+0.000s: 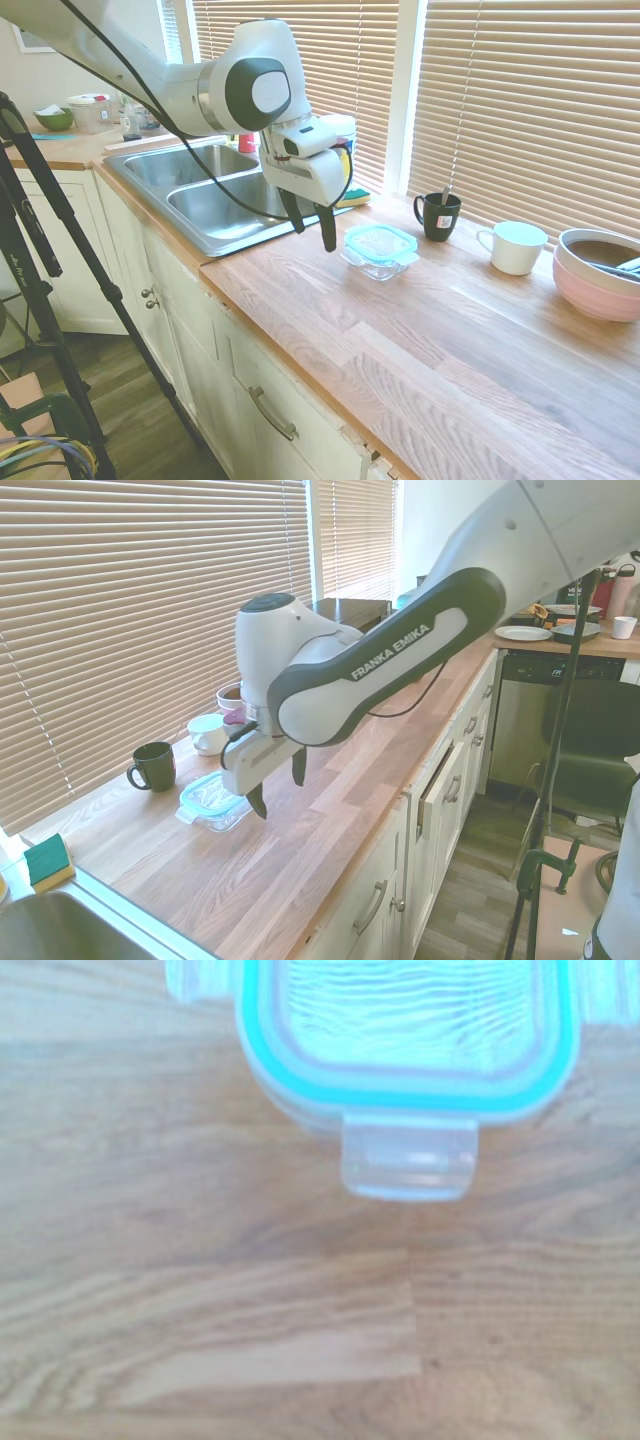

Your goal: Uncover the lid of the food container

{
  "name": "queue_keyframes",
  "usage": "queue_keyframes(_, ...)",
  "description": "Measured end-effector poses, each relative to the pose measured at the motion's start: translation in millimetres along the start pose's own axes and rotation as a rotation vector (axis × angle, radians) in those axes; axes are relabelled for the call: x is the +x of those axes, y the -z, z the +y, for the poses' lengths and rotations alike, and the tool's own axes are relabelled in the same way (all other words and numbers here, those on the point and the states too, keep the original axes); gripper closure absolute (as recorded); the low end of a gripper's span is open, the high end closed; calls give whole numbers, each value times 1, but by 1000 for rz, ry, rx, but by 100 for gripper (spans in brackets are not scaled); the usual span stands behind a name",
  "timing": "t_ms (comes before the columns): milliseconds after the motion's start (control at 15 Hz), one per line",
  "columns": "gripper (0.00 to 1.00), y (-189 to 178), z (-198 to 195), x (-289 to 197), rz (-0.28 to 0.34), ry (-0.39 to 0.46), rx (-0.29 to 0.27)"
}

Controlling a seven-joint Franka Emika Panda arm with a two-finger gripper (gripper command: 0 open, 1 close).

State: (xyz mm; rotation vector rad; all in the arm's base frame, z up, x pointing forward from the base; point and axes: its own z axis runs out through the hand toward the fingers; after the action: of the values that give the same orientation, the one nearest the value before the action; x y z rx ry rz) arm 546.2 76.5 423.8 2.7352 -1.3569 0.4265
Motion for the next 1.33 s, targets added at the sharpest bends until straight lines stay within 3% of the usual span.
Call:
queue_keyframes(267, 0, 5, -55, -4, 124, 1, 3)
queue_keyframes(467, 0, 7, -92, -7, 259, 13, -28)
queue_keyframes(733, 0, -14, -142, -34, 372, 76, -70)
queue_keyframes(1000, 0, -48, -174, -43, 491, 150, -146)
queue_keyframes(1333, 0, -90, -185, -67, 622, 283, -276)
